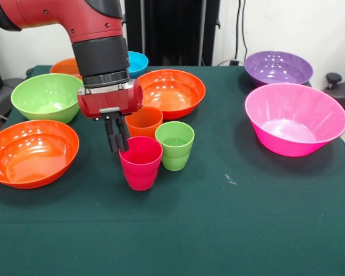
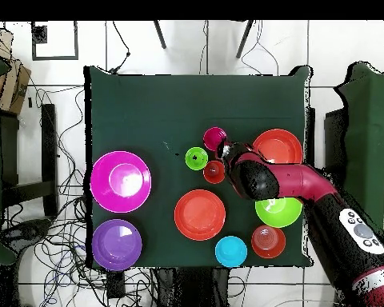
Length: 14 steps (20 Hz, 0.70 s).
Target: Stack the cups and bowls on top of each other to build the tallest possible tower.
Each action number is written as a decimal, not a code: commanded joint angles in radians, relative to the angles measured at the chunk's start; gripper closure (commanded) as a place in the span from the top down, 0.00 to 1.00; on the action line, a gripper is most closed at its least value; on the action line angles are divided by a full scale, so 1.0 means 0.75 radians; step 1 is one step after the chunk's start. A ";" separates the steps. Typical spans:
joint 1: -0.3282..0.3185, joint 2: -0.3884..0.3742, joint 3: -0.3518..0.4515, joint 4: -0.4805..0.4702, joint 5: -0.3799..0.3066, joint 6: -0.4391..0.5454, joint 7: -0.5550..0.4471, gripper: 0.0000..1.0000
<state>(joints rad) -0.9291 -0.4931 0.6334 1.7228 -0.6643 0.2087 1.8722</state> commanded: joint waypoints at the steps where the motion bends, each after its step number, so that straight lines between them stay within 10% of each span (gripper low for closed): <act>1: 0.016 0.022 -0.056 0.054 0.012 -0.033 0.112 0.00; 14: -0.024 0.028 -0.019 0.033 0.014 0.014 0.054 0.00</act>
<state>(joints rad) -0.9397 -0.4932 0.6331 1.7306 -0.6641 0.2087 1.8722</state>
